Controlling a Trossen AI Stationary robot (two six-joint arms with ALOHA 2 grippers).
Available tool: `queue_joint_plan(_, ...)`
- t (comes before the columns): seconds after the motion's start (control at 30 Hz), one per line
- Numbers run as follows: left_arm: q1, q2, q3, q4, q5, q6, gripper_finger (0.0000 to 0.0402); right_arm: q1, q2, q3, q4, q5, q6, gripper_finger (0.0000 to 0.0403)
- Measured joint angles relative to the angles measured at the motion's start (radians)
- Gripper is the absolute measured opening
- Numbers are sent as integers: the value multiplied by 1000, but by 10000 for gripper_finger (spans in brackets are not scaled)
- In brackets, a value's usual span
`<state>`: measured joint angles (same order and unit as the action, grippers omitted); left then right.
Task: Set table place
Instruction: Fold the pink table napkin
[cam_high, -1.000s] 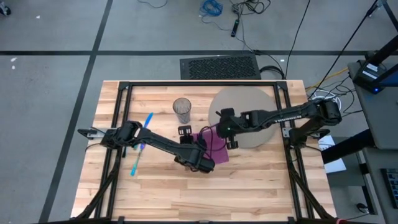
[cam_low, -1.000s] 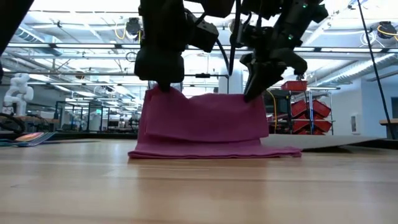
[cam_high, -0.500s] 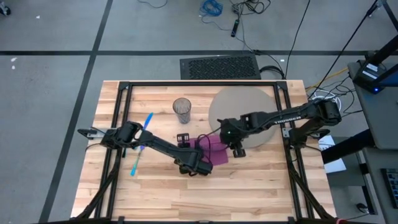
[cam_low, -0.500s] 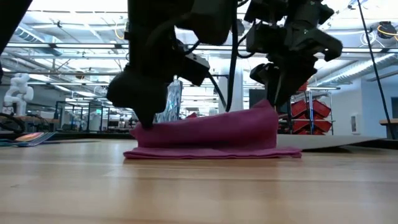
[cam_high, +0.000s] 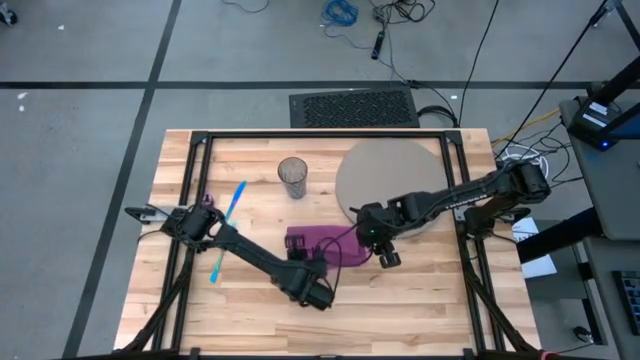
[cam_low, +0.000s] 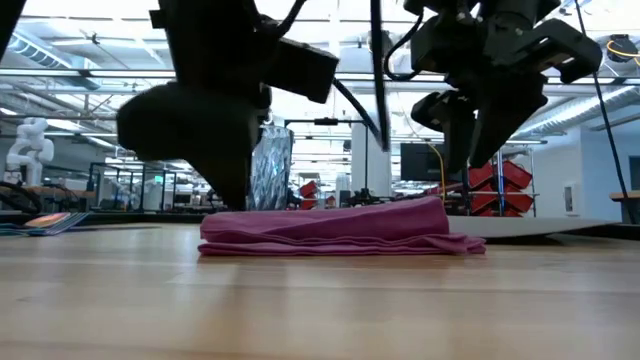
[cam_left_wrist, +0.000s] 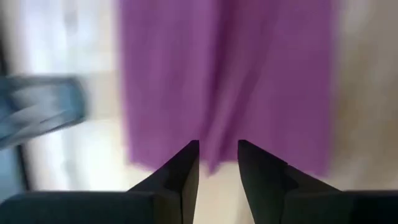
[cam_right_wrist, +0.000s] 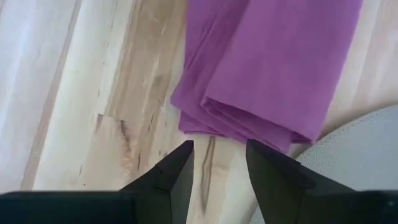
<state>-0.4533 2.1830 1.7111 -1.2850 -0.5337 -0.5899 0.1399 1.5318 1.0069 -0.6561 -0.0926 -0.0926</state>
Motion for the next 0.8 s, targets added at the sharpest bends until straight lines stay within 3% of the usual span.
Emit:
queue_joint_plan(0.27, -23, -7, 0, -227, -193, -208, 96, 41, 0, 0, 92, 44, -1, 129)
queue_joint_plan(0.53, -69, -31, -7, -210, -270, -303, 96, 53, 0, -101, 255, 44, -21, 128)
queue_joint_plan(0.8, -179, -188, -96, -82, -400, -477, 96, 37, 0, -232, 490, 81, -63, 128)
